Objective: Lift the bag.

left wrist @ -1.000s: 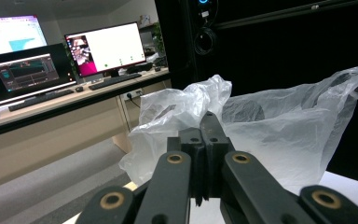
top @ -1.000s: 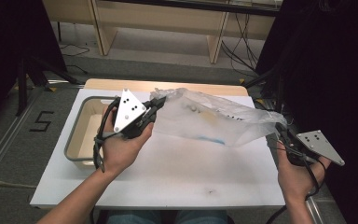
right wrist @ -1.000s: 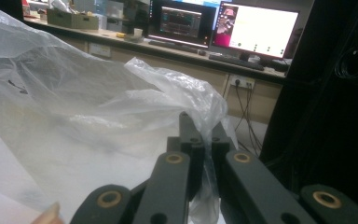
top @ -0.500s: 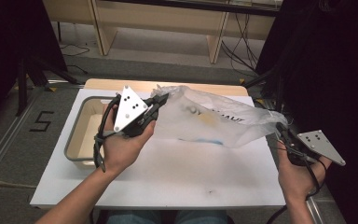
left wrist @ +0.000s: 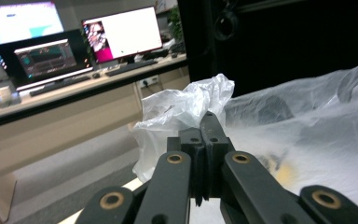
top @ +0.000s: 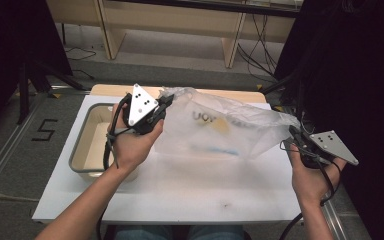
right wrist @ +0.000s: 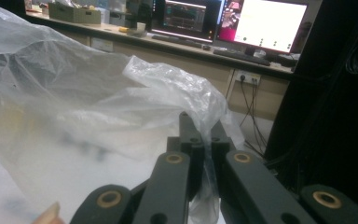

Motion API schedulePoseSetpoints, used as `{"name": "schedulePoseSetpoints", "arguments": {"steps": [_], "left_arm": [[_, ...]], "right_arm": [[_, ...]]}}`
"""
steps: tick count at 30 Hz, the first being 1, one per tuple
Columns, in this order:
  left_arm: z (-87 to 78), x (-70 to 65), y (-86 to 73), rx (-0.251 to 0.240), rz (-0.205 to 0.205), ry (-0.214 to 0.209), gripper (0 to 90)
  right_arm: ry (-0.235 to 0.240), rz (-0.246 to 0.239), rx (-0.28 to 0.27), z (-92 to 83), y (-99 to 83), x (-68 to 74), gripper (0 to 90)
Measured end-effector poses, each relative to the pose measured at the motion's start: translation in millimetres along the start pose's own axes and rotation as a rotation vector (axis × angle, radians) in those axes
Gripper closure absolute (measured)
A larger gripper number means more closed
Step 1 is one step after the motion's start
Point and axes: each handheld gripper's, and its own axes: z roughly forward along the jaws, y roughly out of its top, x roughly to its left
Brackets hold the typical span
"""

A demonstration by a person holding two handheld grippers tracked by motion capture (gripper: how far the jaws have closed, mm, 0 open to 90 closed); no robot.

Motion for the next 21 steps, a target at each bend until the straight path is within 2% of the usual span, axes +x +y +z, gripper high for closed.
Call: {"name": "schedulePoseSetpoints", "arguments": {"steps": [6, 14, 17, 21], "left_arm": [[16.8, 6.5, -15.5, 0.063, -0.014, 0.022, 89.5], [29.5, 9.0, -23.6, 0.094, -0.023, 0.042, 89.5], [35.1, 10.2, -27.0, 0.116, -0.011, 0.056, 89.5], [43.3, 10.1, -34.6, 0.146, -0.017, 0.065, 89.5]], "right_arm": [[0.005, 0.006, 0.028, 17.8, -1.1, 2.3, 90.0], [0.017, 0.012, 0.057, 35.3, -5.0, 9.2, 90.0], [0.019, 0.01, 0.066, 40.6, -6.9, 10.7, 90.0], [0.025, 0.016, 0.088, 47.7, -10.2, 12.1, 90.0]]}}
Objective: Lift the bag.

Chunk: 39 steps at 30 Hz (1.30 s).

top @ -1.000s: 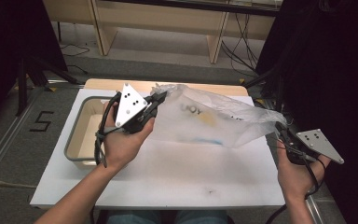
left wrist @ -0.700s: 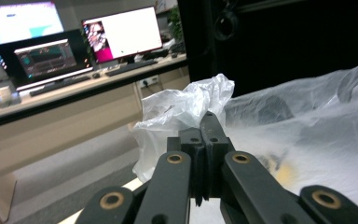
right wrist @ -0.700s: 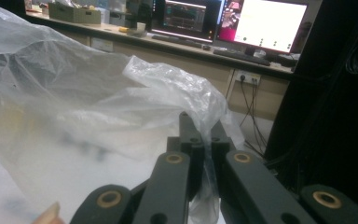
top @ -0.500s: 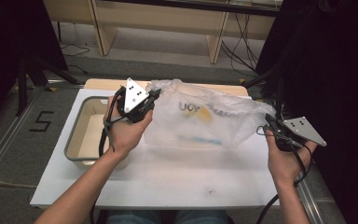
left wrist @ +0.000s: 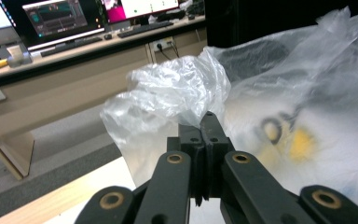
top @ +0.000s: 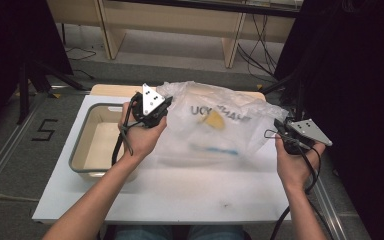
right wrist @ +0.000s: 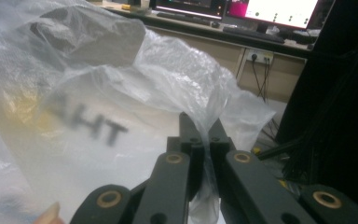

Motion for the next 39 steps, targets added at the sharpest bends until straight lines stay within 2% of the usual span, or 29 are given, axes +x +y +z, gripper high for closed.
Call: {"name": "schedulePoseSetpoints", "arguments": {"steps": [9, 18, 24, 31, 39], "left_arm": [[18.0, 0.9, -17.8, 0.068, -0.005, 0.009, 89.5], [26.4, 2.8, -24.8, 0.094, -0.018, 0.018, 89.4], [35.3, 2.6, -33.6, 0.131, -0.015, 0.024, 89.4], [44.7, 4.7, -44.2, 0.167, -0.037, 0.033, 89.5], [52.6, 5.4, -51.7, 0.206, -0.031, 0.037, 89.4]], "right_arm": [[0.008, 0.017, 0.067, 17.0, -13.3, 2.4, 90.0], [0.01, 0.027, 0.095, 25.6, -20.1, 2.9, 90.0], [0.021, 0.026, 0.114, 32.2, -21.7, 5.9, 90.0], [0.032, 0.031, 0.145, 40.3, -27.8, 8.8, 90.0], [0.047, 0.047, 0.183, 48.8, -36.5, 9.6, 90.0]]}}
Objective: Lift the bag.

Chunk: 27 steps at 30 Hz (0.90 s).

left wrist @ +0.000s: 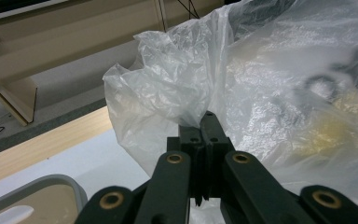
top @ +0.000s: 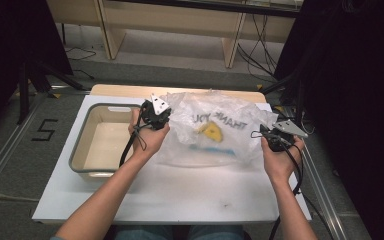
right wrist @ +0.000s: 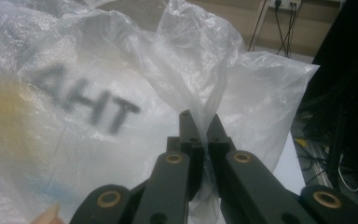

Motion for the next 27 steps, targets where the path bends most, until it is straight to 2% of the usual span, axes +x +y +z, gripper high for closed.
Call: {"name": "schedulePoseSetpoints", "arguments": {"steps": [12, 21, 24, 27], "left_arm": [[7.2, 2.0, -6.0, 0.031, -0.014, -0.003, 89.3], [7.2, 1.0, -5.7, 0.019, -0.031, -0.013, 87.9], [5.9, 1.5, -5.0, 0.003, -0.053, -0.019, 83.6], [3.4, 1.8, -4.3, -0.02, -0.064, -0.014, 75.3]], "right_arm": [[0.012, 0.01, 0.026, 7.2, -2.4, 0.5, 90.0], [0.01, 0.013, 0.023, 7.3, -2.0, 0.0, 89.3], [0.01, 0.012, 0.022, 7.1, -2.0, -0.2, 88.8], [0.008, 0.01, 0.022, 6.3, -1.8, -0.4, 88.5]]}}
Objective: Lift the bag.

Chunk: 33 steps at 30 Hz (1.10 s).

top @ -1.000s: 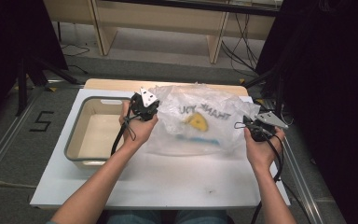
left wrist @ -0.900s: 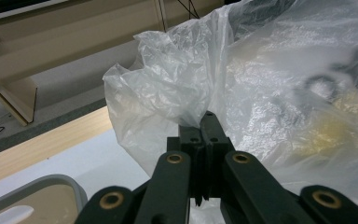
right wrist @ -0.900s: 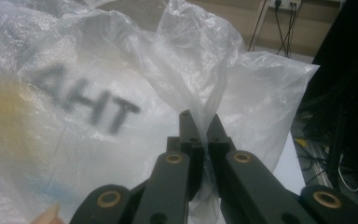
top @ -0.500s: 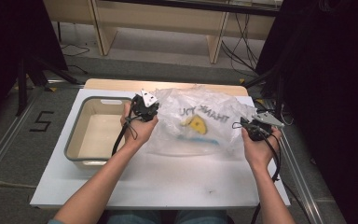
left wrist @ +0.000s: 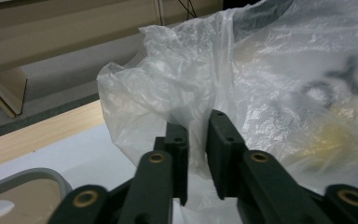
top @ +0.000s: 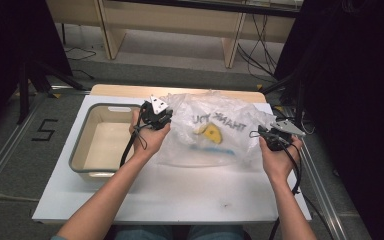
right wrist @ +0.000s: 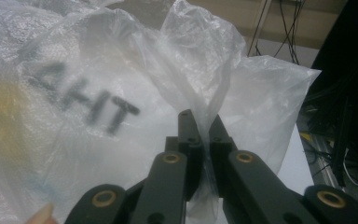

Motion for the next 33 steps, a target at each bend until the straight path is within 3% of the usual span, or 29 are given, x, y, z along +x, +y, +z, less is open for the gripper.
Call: {"name": "schedulePoseSetpoints", "arguments": {"steps": [10, 18, 21, 26, 33], "left_arm": [[-12.4, -2.6, 3.0, -0.066, -0.06, 0.023, 49.5], [-30.6, -4.3, 6.9, -0.098, -0.125, 0.001, 39.9], [-35.5, -5.6, 8.0, -0.11, -0.109, 0.0, 38.3], [-38.4, -6.4, 4.3, -0.088, -0.068, 0.005, 36.0], [-39.8, -7.4, -4.1, -0.063, -0.044, 0.006, 35.8]], "right_arm": [[-0.001, -0.004, -0.007, -0.9, 1.0, -0.4, 87.0], [-0.012, -0.004, -0.014, -1.7, 1.3, -0.5, 83.7], [-0.015, -0.005, -0.015, -1.7, 1.6, -0.8, 83.0], [-0.017, -0.008, -0.016, -1.9, 2.0, -0.5, 80.1], [-0.046, -0.015, -0.04, -5.3, 2.2, 0.7, 67.0]]}}
